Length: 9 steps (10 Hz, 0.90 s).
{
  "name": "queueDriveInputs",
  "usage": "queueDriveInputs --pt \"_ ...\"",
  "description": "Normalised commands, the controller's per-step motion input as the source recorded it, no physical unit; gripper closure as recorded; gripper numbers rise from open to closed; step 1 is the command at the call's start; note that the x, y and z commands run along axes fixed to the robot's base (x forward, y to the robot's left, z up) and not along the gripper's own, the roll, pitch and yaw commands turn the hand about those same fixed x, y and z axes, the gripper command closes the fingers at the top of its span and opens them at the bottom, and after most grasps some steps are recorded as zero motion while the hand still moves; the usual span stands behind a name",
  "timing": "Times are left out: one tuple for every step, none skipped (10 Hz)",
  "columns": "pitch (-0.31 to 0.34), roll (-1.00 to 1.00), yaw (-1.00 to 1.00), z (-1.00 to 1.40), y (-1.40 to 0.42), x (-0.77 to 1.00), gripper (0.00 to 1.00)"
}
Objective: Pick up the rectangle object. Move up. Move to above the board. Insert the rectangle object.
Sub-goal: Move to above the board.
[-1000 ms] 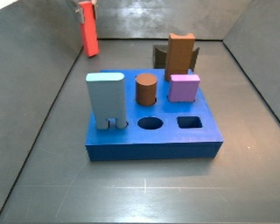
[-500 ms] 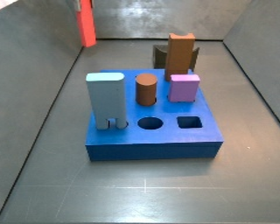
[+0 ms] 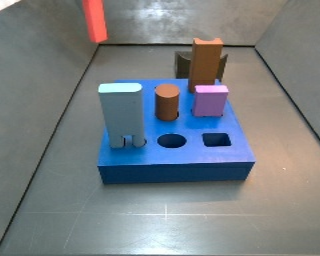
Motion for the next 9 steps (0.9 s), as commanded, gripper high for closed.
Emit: queueDriveInputs --pt "0.077 -0.14 0.11 1.00 -0.07 -0.02 1.00" --pt "0.079 -0.12 0.09 1.00 -0.07 -0.02 1.00" --pt "0.081 -0.08 0.06 1.00 -0.06 -0.03 1.00" --pt "0.080 -0.07 0.05 1.00 -0.06 -0.03 1.00" --pt "0.078 -0.06 0.04 1.00 -0.05 -0.03 1.00" --pt "0.078 -0.05 0.04 1.00 -0.05 -0.04 1.00" --pt "0.079 -0.04 0.04 1.00 -0.05 -0.04 1.00" --pt "0.078 -0.03 0.04 1.00 -0.05 -0.04 1.00" --pt "0.079 -0.02 0.04 1.00 -0.04 -0.05 1.00"
